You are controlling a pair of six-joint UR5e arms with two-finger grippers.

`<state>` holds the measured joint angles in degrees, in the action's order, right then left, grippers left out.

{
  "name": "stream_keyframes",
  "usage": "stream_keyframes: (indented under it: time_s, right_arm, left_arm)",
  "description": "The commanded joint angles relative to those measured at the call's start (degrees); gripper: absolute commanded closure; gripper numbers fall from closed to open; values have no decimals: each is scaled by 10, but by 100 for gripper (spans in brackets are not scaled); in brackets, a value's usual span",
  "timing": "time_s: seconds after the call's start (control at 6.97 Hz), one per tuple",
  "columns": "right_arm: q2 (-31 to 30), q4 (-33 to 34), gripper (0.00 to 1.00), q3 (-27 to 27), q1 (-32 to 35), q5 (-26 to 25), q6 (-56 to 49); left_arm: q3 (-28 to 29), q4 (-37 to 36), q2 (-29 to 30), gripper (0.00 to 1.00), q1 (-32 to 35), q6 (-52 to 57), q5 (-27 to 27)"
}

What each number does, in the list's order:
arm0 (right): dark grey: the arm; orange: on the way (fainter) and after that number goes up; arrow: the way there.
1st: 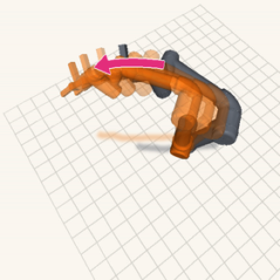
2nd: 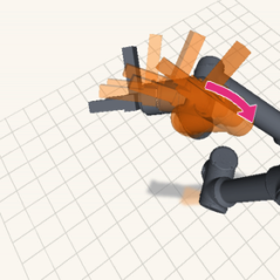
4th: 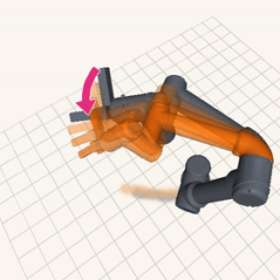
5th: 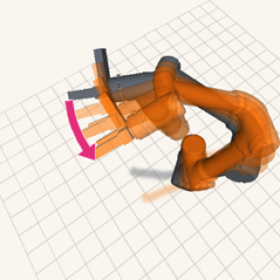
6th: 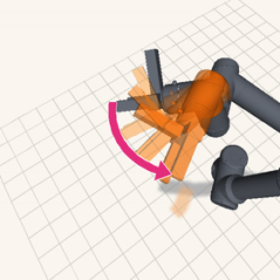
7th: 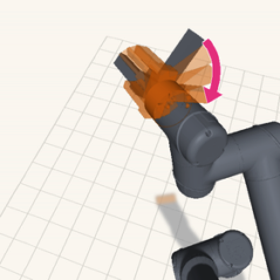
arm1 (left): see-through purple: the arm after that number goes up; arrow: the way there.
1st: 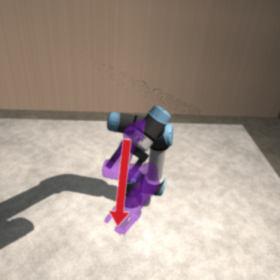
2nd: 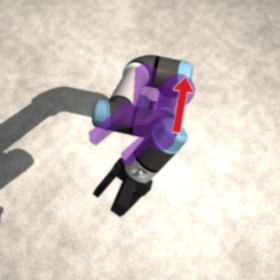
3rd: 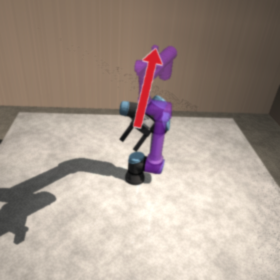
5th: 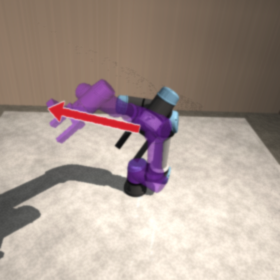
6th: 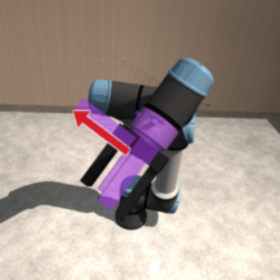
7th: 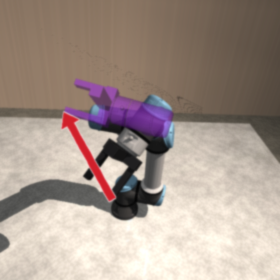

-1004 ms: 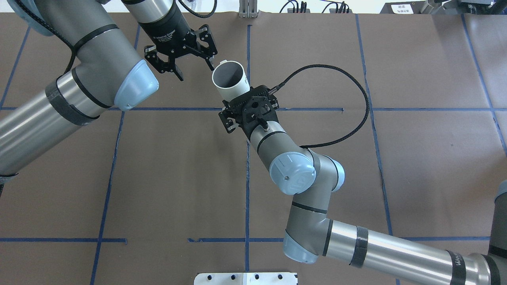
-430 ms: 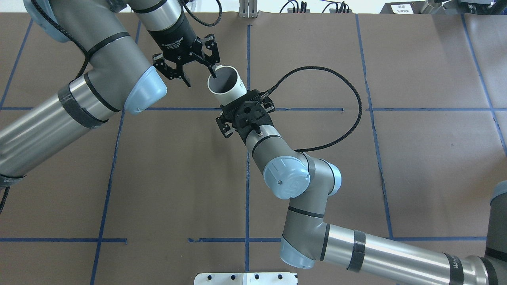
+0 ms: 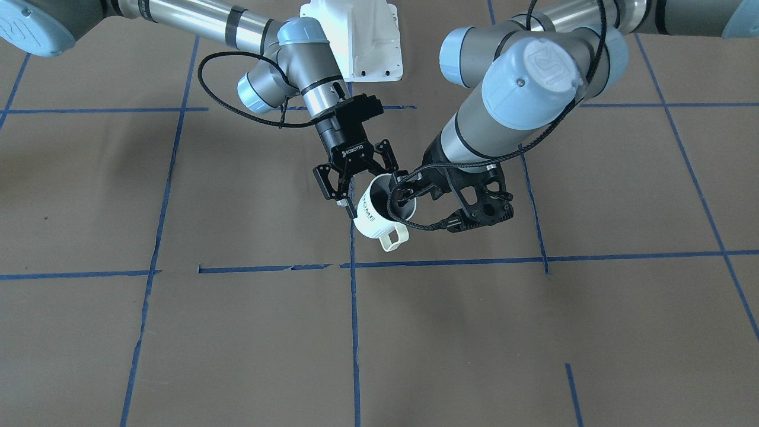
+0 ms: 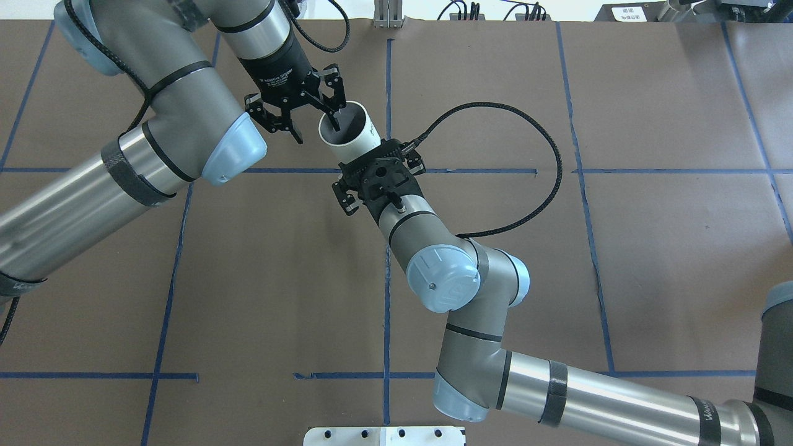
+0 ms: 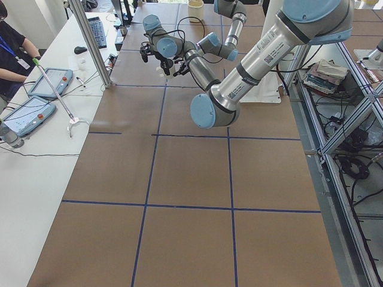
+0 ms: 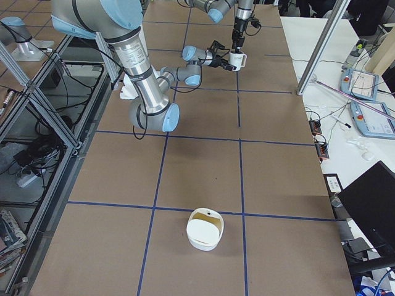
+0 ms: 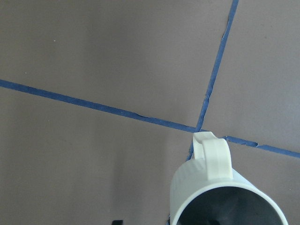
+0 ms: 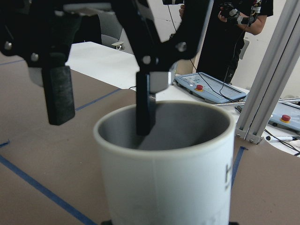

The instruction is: Left arm hands cup to right arm to dump lemon

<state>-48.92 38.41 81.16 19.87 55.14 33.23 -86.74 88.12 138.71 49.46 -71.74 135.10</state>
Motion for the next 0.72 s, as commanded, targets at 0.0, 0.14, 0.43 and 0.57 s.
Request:
stream_keyframes:
  time_s: [0.0, 0.14, 0.43, 0.57]
  right_arm:
    - [0, 0, 84, 0, 0, 0, 0]
    - [0, -1, 83, 0, 0, 0, 0]
    - [-3, -4, 3, 0, -8, -6, 4]
    - [-4, -4, 2, 0, -9, -6, 3]
  left_arm:
    - [2, 5, 0, 45, -5, -10, 0]
    - [2, 6, 0, 98, -5, -16, 0]
    - [4, 5, 0, 100, -5, -20, 0]
    - [6, 6, 1, 100, -5, -26, 0]
